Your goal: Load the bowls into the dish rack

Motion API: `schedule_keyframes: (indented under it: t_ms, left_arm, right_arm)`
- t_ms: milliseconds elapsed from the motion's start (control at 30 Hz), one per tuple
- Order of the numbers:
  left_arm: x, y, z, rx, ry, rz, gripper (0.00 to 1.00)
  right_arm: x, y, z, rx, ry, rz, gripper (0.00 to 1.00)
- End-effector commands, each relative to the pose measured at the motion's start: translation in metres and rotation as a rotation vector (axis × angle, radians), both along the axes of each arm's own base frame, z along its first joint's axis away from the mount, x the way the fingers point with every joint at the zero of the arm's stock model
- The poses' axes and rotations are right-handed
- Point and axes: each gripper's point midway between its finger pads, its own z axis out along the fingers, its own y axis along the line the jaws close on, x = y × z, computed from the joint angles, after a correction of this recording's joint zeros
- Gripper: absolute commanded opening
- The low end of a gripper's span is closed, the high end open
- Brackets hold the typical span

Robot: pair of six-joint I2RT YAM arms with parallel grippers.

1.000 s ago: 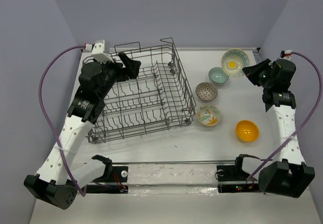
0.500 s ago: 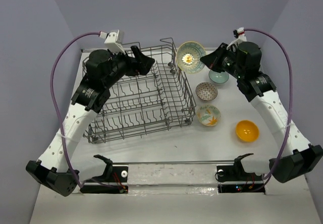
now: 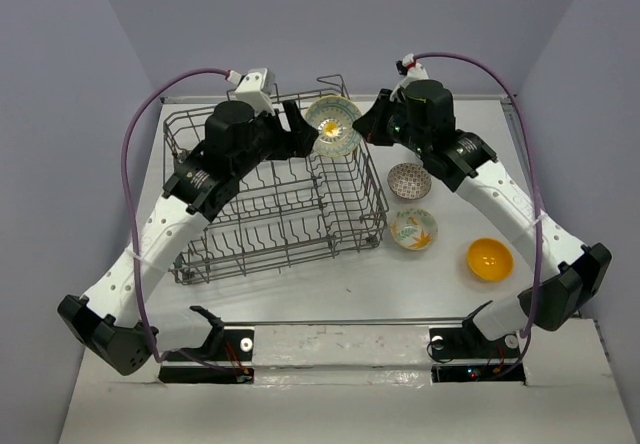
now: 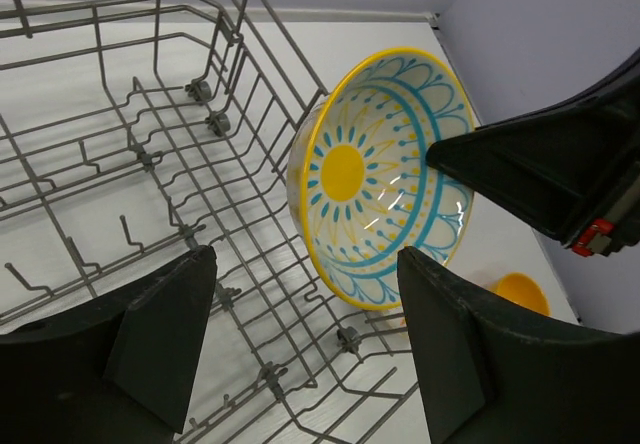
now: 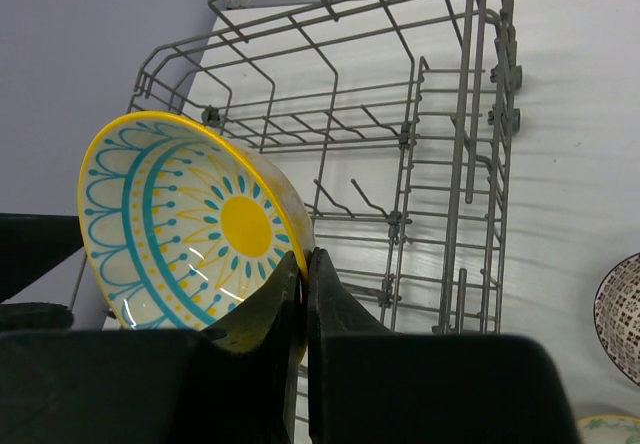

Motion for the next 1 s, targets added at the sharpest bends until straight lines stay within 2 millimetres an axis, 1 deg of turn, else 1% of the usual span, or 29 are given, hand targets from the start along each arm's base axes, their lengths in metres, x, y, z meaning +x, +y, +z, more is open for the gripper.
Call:
schedule_keyframes:
  t_ms: [0, 33, 67, 133, 167, 233, 267, 367, 467, 500, 533, 567, 767, 833, 867, 967]
  left_arm:
    - [0.009, 0.013, 0.001, 0.035, -0.027, 0.105, 0.80]
    - [0.010, 0.012, -0.002, 0.044, -0.022, 0.109, 0.79]
    - [0.013, 0.016, -0.004, 0.054, -0.021, 0.135, 0.77]
    - [0.015, 0.017, -0.009, 0.064, -0.015, 0.150, 0.75]
    - [0.016, 0.019, -0.009, 0.067, -0.017, 0.163, 0.75]
    - [0.017, 0.020, -0.011, 0.070, -0.017, 0.172, 0.73]
    - [0.018, 0.021, -0.013, 0.075, -0.015, 0.181, 0.71]
    - [0.021, 0.022, -0.017, 0.089, -0.007, 0.193, 0.68]
    - [0.022, 0.024, -0.025, 0.102, 0.007, 0.205, 0.59]
    - [0.023, 0.024, -0.027, 0.107, 0.010, 0.208, 0.57]
    - [0.023, 0.024, -0.029, 0.111, 0.013, 0.210, 0.55]
    - [0.024, 0.026, -0.029, 0.113, 0.011, 0.219, 0.52]
    - [0.025, 0.029, -0.029, 0.118, 0.011, 0.239, 0.40]
    - [0.025, 0.030, -0.030, 0.123, 0.014, 0.241, 0.34]
    - [0.025, 0.030, -0.031, 0.126, 0.017, 0.241, 0.29]
    - [0.026, 0.029, -0.032, 0.128, 0.020, 0.239, 0.22]
  right_arm:
    - [0.004, 0.005, 0.056, 0.043, -0.155, -0.040, 0.01]
    - [0.003, 0.008, 0.057, 0.039, -0.158, -0.037, 0.01]
    - [0.005, 0.008, 0.056, 0.035, -0.157, -0.041, 0.01]
    - [0.000, 0.018, 0.055, 0.031, -0.157, -0.019, 0.01]
    - [0.002, 0.019, 0.055, 0.024, -0.159, -0.025, 0.01]
    - [-0.002, 0.027, 0.053, 0.014, -0.157, -0.009, 0.01]
    - [0.000, 0.026, 0.053, 0.004, -0.161, -0.020, 0.01]
    - [-0.003, 0.034, 0.051, -0.009, -0.163, -0.010, 0.01]
    - [-0.004, 0.038, 0.051, -0.028, -0.171, -0.017, 0.01]
    - [-0.003, 0.038, 0.050, -0.033, -0.171, -0.020, 0.01]
    - [-0.006, 0.042, 0.050, -0.034, -0.172, -0.011, 0.01]
    - [-0.005, 0.042, 0.050, -0.040, -0.174, -0.014, 0.01]
    - [-0.005, 0.043, 0.049, -0.054, -0.177, -0.020, 0.01]
    - [-0.005, 0.044, 0.049, -0.055, -0.177, -0.017, 0.01]
    - [-0.004, 0.045, 0.049, -0.056, -0.178, -0.015, 0.01]
    - [-0.006, 0.048, 0.049, -0.061, -0.180, -0.006, 0.01]
